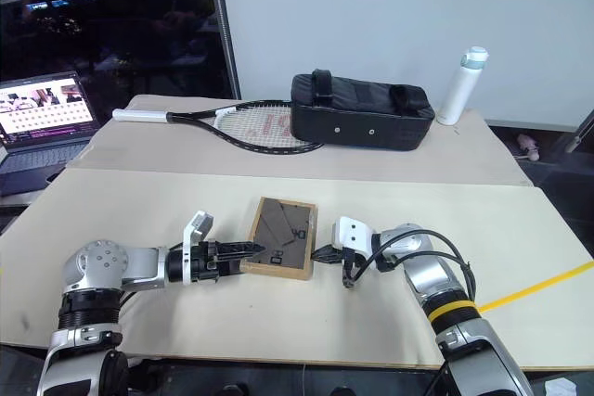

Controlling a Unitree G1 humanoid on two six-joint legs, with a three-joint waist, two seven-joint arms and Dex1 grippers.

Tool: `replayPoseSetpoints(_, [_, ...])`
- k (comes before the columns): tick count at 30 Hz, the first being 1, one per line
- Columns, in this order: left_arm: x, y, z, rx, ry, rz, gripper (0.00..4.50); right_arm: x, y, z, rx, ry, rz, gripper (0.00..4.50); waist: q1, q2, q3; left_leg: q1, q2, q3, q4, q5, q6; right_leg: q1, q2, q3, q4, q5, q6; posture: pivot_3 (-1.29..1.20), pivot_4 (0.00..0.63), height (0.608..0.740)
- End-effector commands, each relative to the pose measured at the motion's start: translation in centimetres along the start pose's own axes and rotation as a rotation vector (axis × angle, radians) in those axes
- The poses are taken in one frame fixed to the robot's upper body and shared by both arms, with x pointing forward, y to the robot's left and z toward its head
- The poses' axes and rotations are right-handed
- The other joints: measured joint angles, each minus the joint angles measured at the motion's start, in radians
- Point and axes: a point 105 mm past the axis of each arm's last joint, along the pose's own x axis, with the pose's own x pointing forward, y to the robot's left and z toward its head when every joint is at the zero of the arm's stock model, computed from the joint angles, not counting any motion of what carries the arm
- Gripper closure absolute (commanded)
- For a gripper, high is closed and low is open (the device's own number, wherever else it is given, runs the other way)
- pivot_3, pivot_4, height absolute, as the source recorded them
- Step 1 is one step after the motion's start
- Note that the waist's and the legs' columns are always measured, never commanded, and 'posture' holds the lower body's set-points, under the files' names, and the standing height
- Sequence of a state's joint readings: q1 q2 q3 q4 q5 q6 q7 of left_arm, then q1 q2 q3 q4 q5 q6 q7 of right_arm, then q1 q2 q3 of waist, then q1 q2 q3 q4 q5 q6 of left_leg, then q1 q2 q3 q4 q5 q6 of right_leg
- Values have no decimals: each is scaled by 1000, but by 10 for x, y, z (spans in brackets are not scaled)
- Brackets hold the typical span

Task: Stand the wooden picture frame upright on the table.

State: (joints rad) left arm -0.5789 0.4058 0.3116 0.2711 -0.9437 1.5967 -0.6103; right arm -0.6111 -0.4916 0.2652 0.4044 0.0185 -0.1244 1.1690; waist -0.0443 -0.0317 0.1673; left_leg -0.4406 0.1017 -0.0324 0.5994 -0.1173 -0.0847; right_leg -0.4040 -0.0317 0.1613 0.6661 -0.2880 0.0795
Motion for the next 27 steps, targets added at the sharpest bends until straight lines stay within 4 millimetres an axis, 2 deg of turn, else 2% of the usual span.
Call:
replayPoseSetpoints(1, [-2,-4,-1,-22,17,-35,41,-2,-5,9,-24,-23,-29,4448,-2,0,0,0,0,0,0,0,0,0,0,0,0,0,0,0,150,696])
replayPoseSetpoints(6, [-5,-5,7,-15,-5,-21,41,-3,-5,7,-20,-14,-34,4448,-5,0,0,0,0,0,0,0,0,0,0,0,0,0,0,0,150,696])
replayPoseSetpoints(7, [-5,-6,8,-14,-6,-24,553,-3,-5,7,-19,-15,-37,4500,-5,0,0,0,0,0,0,0,0,0,0,0,0,0,0,0,150,696])
replayPoseSetpoints(9, [-5,-6,8,-14,-8,-21,1058,-4,-6,8,-15,-22,-47,4500,-5,0,0,0,0,0,0,0,0,0,0,0,0,0,0,0,150,696])
replayPoseSetpoints(14, [-2,-8,10,-14,-14,-34,3057,-12,-14,22,43,-97,-86,4500,-4,0,0,0,0,0,0,0,0,0,0,0,0,0,0,0,150,696])
replayPoseSetpoints(15, [-1,-8,10,-14,-15,-37,3295,-14,-15,24,51,-106,-91,4500,-4,0,0,0,0,0,0,0,0,-1,0,0,0,0,0,0,150,696])
replayPoseSetpoints(19, [-2,-16,21,-11,-46,-68,3352,-41,-19,31,142,-154,-113,4500,-3,0,0,0,0,0,0,0,0,-1,0,0,0,0,0,0,150,696])
replayPoseSetpoints(23, [-4,-46,34,44,-50,-189,3352,-78,-20,20,135,-84,-170,3383,6,-1,1,-2,0,-1,0,0,0,-1,0,-1,-1,0,0,0,150,696])
replayPoseSetpoints(27, [-4,-68,40,126,-82,-252,3352,-86,-36,33,142,-143,-270,1905,-4,-1,1,-4,0,-1,-1,0,0,-2,0,-1,-2,0,0,0,150,696])
